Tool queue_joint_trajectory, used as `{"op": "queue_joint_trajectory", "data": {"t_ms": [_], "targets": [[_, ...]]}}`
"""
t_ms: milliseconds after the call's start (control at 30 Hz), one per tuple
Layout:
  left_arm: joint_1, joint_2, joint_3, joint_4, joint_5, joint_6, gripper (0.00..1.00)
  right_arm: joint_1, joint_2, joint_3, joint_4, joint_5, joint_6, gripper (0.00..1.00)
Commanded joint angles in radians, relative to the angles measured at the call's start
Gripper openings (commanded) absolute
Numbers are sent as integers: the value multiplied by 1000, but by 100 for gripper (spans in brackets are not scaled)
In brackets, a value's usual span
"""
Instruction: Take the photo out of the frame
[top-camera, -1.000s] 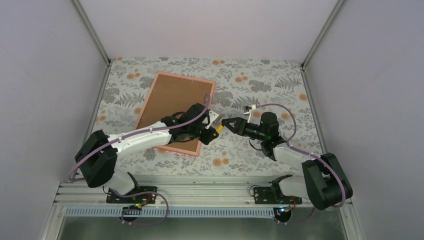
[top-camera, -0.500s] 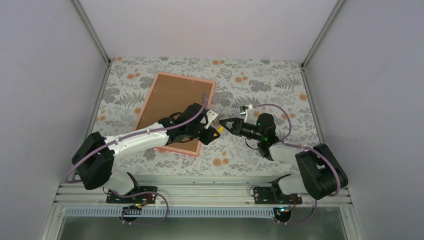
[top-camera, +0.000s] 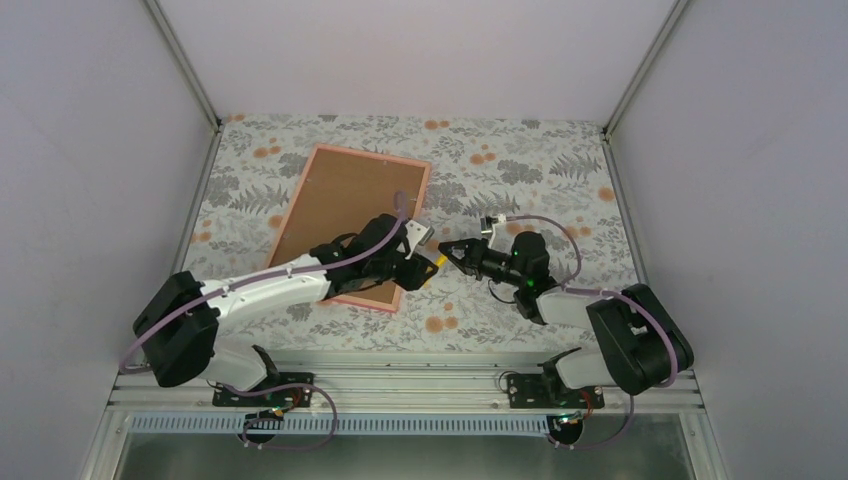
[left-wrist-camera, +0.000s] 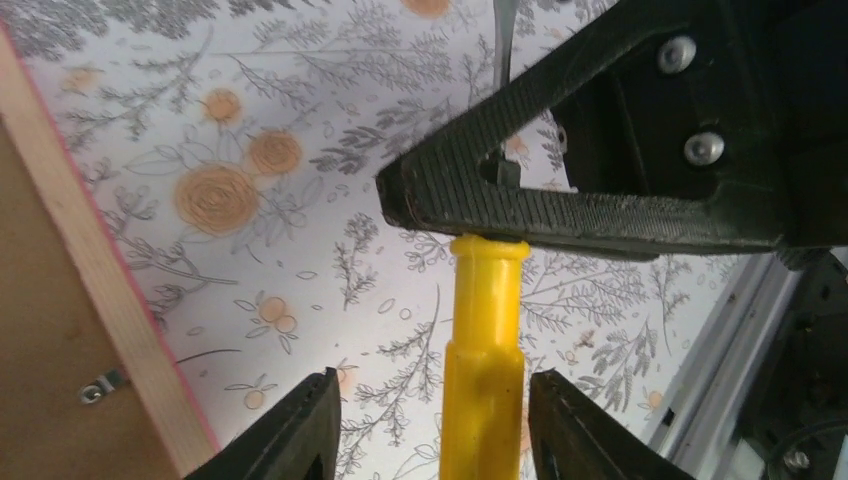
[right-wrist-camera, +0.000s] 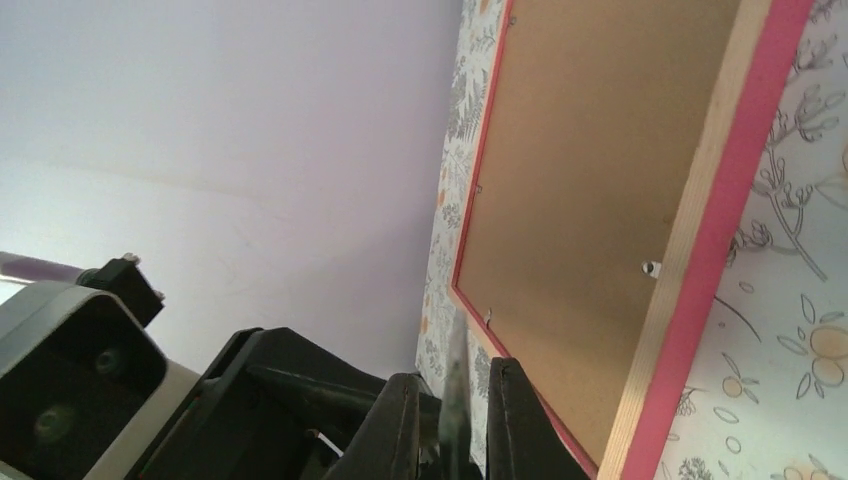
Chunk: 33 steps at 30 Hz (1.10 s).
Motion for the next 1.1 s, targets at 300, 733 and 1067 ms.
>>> {"op": "queue_joint_trajectory", "data": {"t_ms": [300,733,1067], "targets": [[-89,-86,-131,220,-201,4,66,35,-49,-46,-21,136,245,4],[-109,-66,-186,402,-228,6,62,56,-111,-37,-93,177,299,4],[-109,-38,-197,450,-206,0,48,71,-128,-31,-92,187,311,4]]}}
